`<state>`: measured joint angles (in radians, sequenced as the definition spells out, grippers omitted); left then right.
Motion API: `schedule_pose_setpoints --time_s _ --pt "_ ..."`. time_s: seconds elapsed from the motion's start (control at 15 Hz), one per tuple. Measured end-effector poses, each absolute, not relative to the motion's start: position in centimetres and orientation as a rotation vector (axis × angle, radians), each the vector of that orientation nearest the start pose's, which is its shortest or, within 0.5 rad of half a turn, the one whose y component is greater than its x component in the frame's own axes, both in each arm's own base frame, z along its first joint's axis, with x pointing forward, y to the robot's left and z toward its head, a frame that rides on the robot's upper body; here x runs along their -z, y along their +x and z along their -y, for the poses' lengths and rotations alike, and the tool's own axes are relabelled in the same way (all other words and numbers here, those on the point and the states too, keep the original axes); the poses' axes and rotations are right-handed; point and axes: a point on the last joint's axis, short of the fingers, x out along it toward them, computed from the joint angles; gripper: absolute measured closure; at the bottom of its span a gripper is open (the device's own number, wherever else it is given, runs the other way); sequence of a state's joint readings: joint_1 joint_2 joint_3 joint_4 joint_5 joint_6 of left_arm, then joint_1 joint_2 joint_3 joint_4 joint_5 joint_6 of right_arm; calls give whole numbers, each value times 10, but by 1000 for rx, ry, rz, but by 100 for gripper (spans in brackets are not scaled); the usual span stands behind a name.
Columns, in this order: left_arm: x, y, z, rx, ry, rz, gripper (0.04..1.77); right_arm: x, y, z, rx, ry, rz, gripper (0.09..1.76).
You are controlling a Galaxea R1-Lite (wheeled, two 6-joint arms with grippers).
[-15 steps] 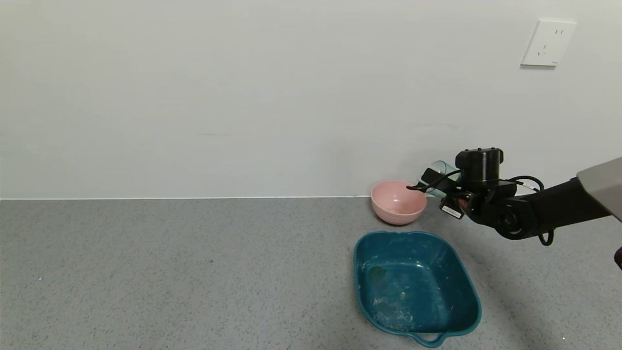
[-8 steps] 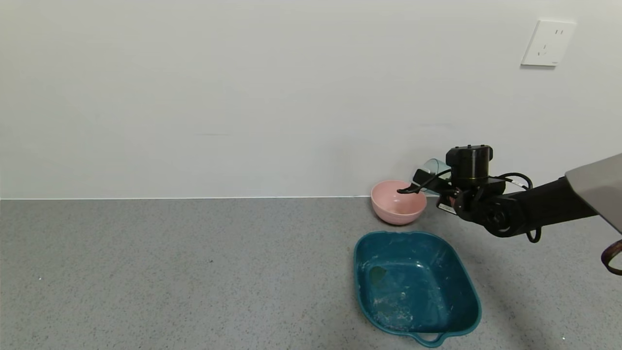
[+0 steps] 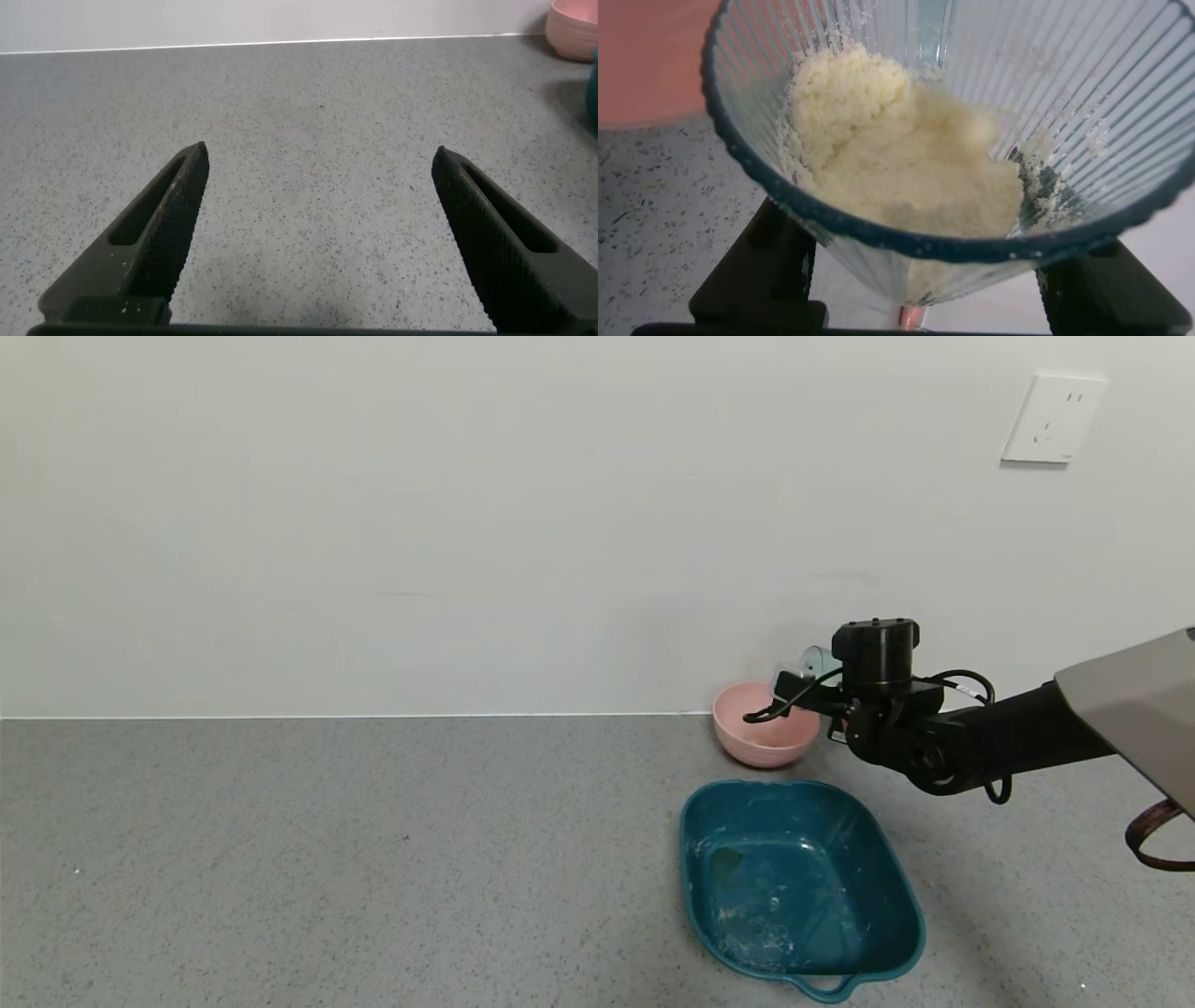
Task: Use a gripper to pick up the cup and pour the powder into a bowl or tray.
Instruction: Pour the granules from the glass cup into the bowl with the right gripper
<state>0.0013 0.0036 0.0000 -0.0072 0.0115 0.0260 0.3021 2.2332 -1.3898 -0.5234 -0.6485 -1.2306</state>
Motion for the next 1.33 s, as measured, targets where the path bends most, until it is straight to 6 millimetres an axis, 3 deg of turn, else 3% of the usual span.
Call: schedule_pose_setpoints --time_s 0.8,1.33 --pt "-76 -23 0 -13 26 3 9 -125 448 -132 141 -1496 -471 52" --pt "-76 -23 0 -13 26 3 9 -118 447 -138 137 -1606 -507 52"
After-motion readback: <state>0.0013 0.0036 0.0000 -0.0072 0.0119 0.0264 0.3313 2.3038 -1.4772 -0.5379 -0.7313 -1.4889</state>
